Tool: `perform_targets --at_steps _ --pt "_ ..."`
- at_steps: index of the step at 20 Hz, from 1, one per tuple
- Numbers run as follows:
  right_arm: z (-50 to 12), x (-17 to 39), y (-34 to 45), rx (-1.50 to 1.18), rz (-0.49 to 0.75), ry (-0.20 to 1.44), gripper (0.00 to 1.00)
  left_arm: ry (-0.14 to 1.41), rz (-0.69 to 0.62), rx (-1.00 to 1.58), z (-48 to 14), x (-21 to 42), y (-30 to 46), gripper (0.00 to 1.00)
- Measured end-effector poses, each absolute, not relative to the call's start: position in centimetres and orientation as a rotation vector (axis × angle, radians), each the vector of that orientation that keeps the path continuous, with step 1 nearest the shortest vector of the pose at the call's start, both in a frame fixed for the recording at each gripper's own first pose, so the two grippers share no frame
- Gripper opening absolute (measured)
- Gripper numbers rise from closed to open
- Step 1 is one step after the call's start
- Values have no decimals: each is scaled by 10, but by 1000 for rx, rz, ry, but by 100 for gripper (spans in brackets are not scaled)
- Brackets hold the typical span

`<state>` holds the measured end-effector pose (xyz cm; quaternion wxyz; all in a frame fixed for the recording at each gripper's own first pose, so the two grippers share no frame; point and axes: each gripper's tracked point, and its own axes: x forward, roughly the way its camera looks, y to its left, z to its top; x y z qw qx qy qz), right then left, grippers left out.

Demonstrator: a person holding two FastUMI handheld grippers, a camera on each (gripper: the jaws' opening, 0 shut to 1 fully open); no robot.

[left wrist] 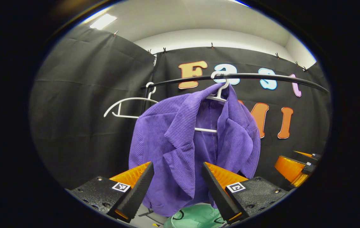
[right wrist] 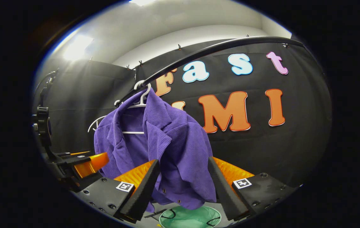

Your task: Grasp the clothes on the hanger with both hands and then place them into the laundry hamper below.

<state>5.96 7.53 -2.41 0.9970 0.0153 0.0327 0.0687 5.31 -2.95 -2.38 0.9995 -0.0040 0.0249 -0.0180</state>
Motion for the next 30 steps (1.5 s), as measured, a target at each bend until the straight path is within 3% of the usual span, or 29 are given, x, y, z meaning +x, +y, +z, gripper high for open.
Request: perform_targets --at_steps 4,9,10,12,13,14,16,17,18,21,22,24,25,26,27,28,29,30 --pt "-27 79 91 24 134 80 98 75 -78 -6 -32 81 -33 99" --pt "-33 107 115 33 147 81 98 98 -92 -12 -45 123 -28 95" --pt "-36 113 120 39 147 83 90 104 -94 -14 -48 131 -26 95" --pt "-42 125 131 59 148 88 90 113 -108 -35 -54 142 -26 92" --pt "-43 131 136 69 146 90 98 114 -115 -42 -56 147 -25 92" --pt "-44 133 143 76 147 89 98 111 -121 -40 -57 154 -24 92" --pt "-44 142 152 65 147 85 87 101 -137 -15 -57 159 -24 92" --pt "-45 147 157 57 150 85 93 95 -143 2 -56 161 -25 95" --pt "-46 152 161 52 155 88 84 93 -151 22 -58 163 -24 98" --pt "-49 165 167 42 153 97 85 101 -181 -17 -59 167 -29 73" --pt "-50 170 167 45 150 100 76 104 -186 -42 -58 168 -29 65" --pt "-53 178 165 60 144 107 76 103 -188 -47 -56 170 -25 47" --pt "-55 183 162 66 141 114 63 99 -199 -49 -54 169 -26 39" --pt "-58 186 160 74 140 121 66 96 -182 -53 -52 168 -19 24" --pt "-58 189 159 84 147 123 51 101 -196 -64 -51 167 -19 17" --pt "-57 189 158 90 148 120 43 117 -220 -79 -51 164 -20 10" --pt "-54 189 156 94 142 111 35 148 -241 -94 -53 160 -20 9" --pt "-49 188 153 103 130 93 41 171 -257 -105 -52 156 -18 6"
